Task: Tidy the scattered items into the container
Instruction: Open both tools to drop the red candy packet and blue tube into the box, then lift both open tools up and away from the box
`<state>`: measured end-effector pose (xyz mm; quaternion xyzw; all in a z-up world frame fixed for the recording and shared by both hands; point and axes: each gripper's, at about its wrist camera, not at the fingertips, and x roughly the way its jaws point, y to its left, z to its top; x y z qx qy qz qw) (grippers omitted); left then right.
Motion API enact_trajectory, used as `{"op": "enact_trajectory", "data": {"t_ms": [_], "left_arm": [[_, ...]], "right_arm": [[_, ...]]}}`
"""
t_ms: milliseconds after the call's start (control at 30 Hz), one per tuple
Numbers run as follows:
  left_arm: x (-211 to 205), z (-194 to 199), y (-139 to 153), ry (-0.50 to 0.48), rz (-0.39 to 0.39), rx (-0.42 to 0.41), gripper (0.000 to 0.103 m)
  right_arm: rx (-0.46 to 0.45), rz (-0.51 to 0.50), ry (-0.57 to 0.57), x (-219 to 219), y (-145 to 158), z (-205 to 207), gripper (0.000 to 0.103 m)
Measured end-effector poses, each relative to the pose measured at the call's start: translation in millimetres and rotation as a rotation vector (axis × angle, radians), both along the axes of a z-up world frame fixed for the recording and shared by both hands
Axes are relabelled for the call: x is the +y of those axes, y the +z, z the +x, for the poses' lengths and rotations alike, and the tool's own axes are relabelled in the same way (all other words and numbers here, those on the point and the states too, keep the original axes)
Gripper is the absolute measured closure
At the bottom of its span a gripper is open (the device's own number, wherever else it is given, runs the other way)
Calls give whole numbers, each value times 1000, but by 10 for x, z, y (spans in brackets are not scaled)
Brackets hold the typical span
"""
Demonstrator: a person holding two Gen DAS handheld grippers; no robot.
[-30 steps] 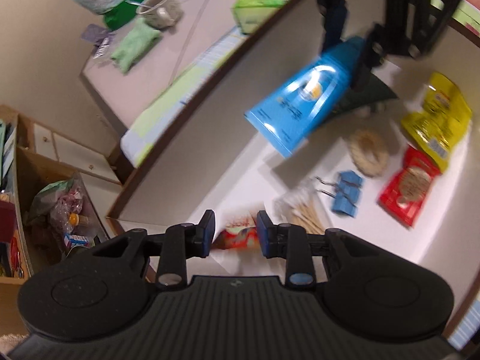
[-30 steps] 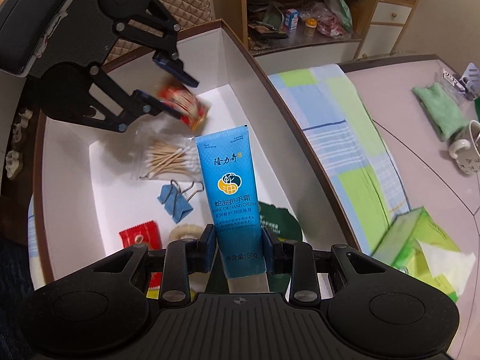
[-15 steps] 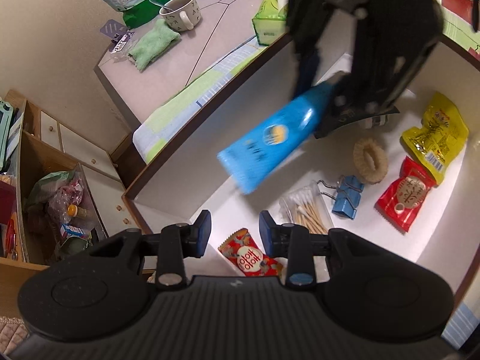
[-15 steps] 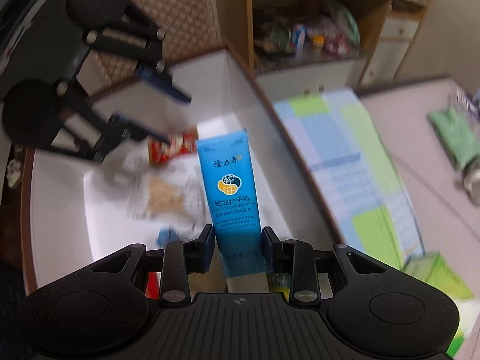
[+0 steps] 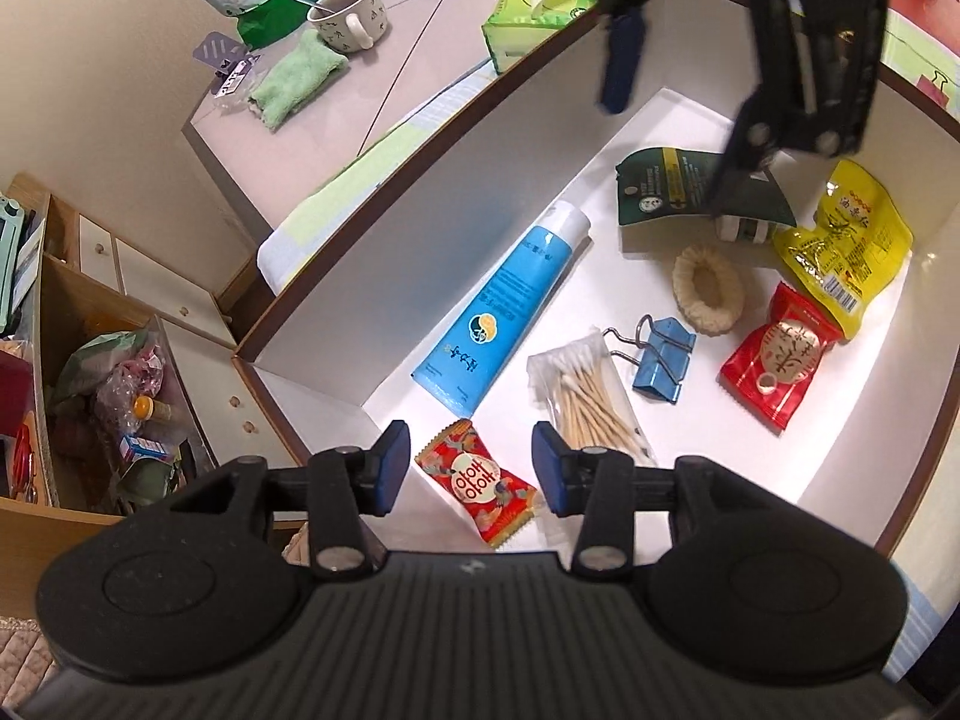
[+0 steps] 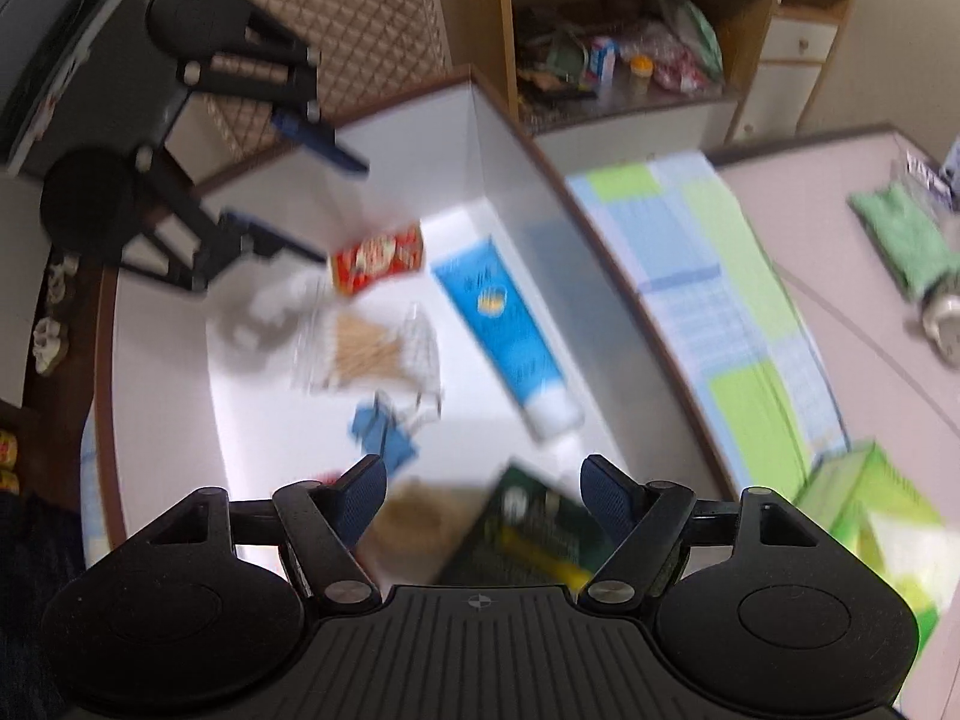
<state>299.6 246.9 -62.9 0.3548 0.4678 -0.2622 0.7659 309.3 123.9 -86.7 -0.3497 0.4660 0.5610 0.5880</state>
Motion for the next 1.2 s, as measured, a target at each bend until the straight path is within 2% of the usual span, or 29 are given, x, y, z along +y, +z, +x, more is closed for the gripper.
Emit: {"op": "enact_trajectory", "data": {"t_ms": [167,567,633,667,900,1200], "left_arm": [[-48,-66,28,-11,16,-4,48],[-165,-278,160,-31,44,-41,34],[-178,-305,184,-30,50,-51,31],[-184,-318,196,-30,52,-55,30],[-241,-413,264,-26,61,-74,16],[-332,-568,352,-40,77,-107,6]], "right_arm": [[5,-49,2,-201,-23,-71,28],[-5,-47,-6,-427,91,-243,28],[-10,-37,-12,-448,113,-270,17],[-21,-25,-14,-458,131,-290,5],[-28,-3,-19,-508,208,-402,4],[-48,4,-46,-637,257,-507,4]]}}
